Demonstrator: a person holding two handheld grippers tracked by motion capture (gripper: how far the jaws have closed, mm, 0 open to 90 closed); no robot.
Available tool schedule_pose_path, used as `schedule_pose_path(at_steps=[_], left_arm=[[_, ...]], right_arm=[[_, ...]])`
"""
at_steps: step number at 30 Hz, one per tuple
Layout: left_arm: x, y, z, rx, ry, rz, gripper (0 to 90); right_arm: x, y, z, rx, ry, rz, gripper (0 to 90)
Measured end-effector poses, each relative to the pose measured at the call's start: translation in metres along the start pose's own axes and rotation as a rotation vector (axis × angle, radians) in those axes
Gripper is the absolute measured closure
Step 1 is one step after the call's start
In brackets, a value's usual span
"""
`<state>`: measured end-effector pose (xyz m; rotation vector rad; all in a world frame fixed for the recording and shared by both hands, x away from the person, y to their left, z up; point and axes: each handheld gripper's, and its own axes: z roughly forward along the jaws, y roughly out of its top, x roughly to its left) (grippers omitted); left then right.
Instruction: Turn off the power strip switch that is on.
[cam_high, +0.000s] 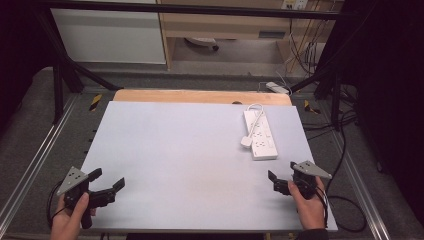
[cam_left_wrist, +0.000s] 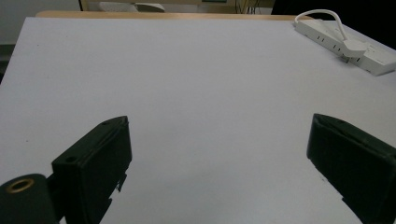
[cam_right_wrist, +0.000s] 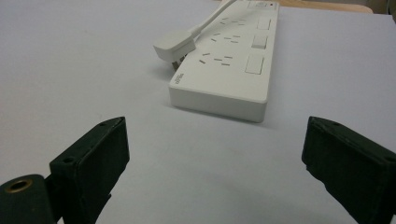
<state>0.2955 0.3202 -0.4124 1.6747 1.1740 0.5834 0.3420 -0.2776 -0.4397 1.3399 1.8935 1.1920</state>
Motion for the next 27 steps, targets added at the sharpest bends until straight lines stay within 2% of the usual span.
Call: schedule_pose_path(at_steps=[16,27], left_arm=[[-0.0017,-0.0006,0.0009,0.009,-0.011,0.004,6.7],[-0.0017,-0.0007,0.0015,0.010,-0.011,0.003,6.5]], right_arm=[[-0.0008,0.0007,0.0006,-0.018,0.021,0.019,5.8],[-0.0002,0.0029,-0.0003,-0.035,0.028,0.013,6.4]])
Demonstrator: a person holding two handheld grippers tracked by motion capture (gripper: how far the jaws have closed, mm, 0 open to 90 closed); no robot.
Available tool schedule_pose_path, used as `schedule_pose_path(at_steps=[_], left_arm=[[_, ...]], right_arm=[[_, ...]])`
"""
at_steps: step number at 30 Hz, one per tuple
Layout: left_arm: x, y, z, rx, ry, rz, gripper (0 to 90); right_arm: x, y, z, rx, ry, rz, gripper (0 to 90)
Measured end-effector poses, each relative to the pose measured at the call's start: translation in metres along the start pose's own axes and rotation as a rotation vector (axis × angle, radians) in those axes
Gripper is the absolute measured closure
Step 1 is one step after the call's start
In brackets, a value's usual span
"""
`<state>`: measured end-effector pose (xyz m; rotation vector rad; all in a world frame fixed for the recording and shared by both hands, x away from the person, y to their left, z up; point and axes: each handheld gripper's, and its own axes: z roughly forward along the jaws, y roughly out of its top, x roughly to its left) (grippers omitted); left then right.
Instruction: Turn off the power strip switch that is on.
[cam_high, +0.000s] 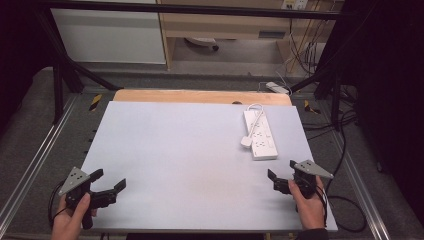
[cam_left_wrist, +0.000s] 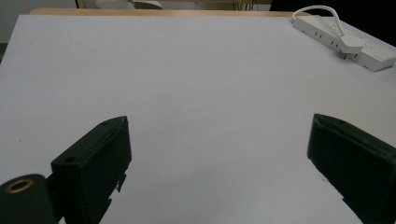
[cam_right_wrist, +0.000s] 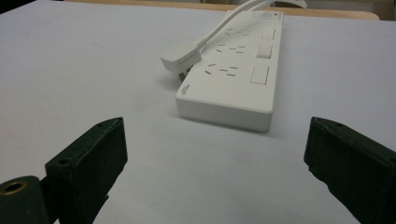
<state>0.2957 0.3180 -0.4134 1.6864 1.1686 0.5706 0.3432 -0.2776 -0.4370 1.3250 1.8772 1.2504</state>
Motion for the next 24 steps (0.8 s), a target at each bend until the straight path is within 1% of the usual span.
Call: schedule_pose_path(at_steps=[4,7,15,20,24], left_arm=[[-0.001,0.000,0.000,-0.002,0.000,-0.003,6.5],[0.000,0.000,0.000,0.001,-0.001,0.002,6.4],[-0.001,0.000,0.000,0.003,0.002,0.006,6.5],[0.000,-0.001,0.000,0.007,0.003,0.007,6.5],[0.000,-0.001,0.000,0.006,0.003,0.005,6.5]], right_arm=[[0.000,0.001,0.000,-0.003,0.010,0.004,5.6],[0.001,0.002,0.000,0.000,0.012,0.011,4.6],[0.003,0.006,-0.002,-0.008,0.025,0.019,5.0],[0.003,0.015,-0.007,-0.027,0.015,0.001,6.5],[0.000,0.024,-0.006,-0.024,0.021,0.017,5.5]])
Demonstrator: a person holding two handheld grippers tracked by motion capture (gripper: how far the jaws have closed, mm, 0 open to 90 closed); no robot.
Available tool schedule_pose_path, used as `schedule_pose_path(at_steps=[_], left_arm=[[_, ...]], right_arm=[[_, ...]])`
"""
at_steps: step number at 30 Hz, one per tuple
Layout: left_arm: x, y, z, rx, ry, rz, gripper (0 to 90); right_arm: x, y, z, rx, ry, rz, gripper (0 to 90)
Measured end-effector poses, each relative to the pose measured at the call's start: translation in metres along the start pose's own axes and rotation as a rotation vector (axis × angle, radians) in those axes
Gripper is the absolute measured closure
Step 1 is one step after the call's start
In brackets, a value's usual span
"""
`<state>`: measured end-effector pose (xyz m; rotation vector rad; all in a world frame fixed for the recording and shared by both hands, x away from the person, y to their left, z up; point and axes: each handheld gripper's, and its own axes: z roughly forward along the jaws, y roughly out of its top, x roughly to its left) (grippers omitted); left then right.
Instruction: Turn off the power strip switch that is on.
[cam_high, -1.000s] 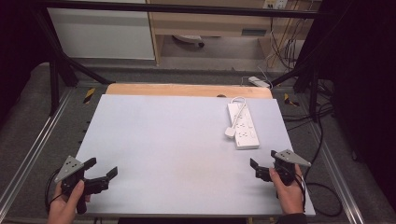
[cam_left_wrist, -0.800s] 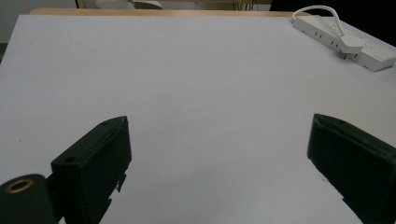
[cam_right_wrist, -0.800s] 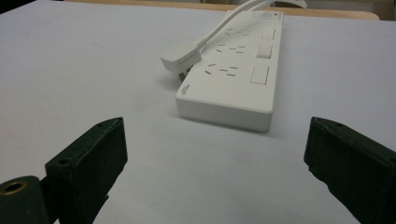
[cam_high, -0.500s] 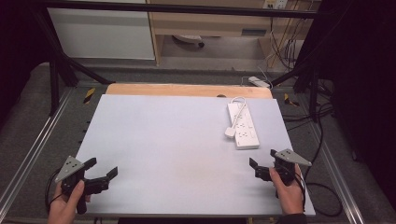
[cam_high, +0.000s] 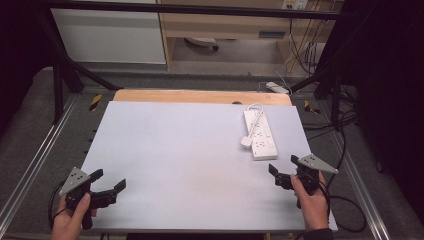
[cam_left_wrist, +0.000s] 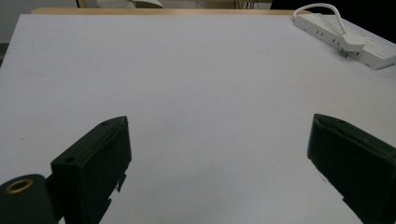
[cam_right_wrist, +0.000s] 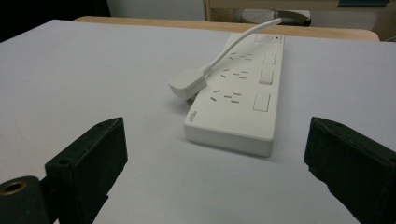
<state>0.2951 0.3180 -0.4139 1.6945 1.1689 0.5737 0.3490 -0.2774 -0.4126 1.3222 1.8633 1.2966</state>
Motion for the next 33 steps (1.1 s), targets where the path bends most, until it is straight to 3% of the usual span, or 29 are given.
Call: schedule_pose_path(at_steps=[6,16,26,33], left_arm=[[0.000,-0.001,0.001,0.010,0.001,0.002,6.4],[0.000,-0.001,0.001,0.013,0.001,0.002,6.4],[-0.001,-0.001,0.001,0.017,0.004,0.004,6.4],[-0.001,-0.002,0.003,0.021,-0.001,0.003,6.4]], right_arm=[[-0.003,0.012,0.007,0.041,-0.012,0.005,4.0],[-0.002,0.032,0.014,0.040,0.008,0.000,5.7],[-0.002,0.046,0.018,0.037,0.009,-0.007,14.8],[-0.004,0.051,0.019,0.032,-0.007,-0.025,29.8]])
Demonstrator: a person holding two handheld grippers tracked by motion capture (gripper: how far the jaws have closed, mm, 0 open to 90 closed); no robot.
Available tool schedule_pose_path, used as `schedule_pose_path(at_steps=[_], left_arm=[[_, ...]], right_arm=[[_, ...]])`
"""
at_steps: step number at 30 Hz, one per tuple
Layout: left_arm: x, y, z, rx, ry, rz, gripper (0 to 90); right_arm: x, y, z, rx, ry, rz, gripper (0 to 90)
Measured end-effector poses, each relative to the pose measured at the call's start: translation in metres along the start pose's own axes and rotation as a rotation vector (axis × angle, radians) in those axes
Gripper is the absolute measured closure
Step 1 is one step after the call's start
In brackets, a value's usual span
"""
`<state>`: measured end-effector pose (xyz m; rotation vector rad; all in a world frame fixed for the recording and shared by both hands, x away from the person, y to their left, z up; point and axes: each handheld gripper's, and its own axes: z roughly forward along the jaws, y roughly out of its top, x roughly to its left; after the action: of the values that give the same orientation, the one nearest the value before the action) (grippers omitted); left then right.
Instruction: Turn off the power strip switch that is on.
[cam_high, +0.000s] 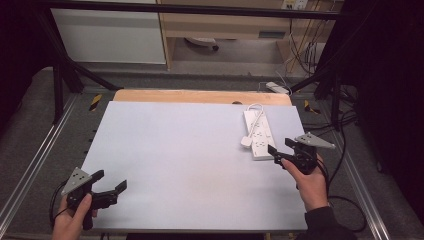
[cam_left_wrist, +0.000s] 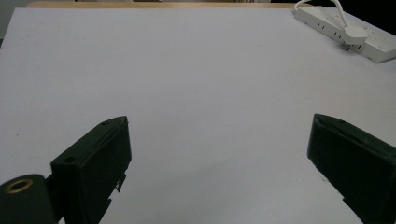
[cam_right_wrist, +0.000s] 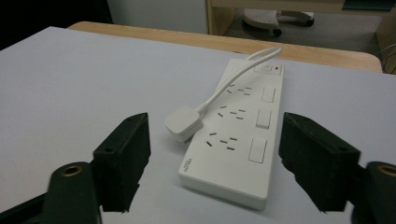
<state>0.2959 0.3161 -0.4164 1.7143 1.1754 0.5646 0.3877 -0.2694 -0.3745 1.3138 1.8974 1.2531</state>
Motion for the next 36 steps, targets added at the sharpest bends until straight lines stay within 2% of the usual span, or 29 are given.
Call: schedule_pose_path(at_steps=[9,15,22,28,32,36], left_arm=[[0.000,-0.001,0.001,0.008,-0.001,-0.002,6.4],[0.000,-0.001,0.001,0.013,0.001,0.000,6.4],[0.000,-0.001,0.002,0.015,-0.001,0.000,6.4],[0.000,-0.002,0.003,0.020,0.001,0.002,6.4],[-0.001,-0.002,0.003,0.029,0.001,0.007,6.4],[-0.001,-0.002,0.004,0.031,0.002,0.006,6.5]], right_arm=[[-0.007,0.010,0.004,-0.004,-0.038,-0.012,54.0],[-0.013,0.016,0.009,-0.020,-0.040,-0.012,69.1],[-0.022,0.024,0.017,-0.004,-0.047,-0.025,83.1],[-0.030,0.030,0.027,0.031,-0.049,-0.019,89.7],[-0.035,0.033,0.036,0.051,-0.040,-0.015,90.0],[-0.040,0.034,0.045,0.053,-0.054,-0.014,90.0]])
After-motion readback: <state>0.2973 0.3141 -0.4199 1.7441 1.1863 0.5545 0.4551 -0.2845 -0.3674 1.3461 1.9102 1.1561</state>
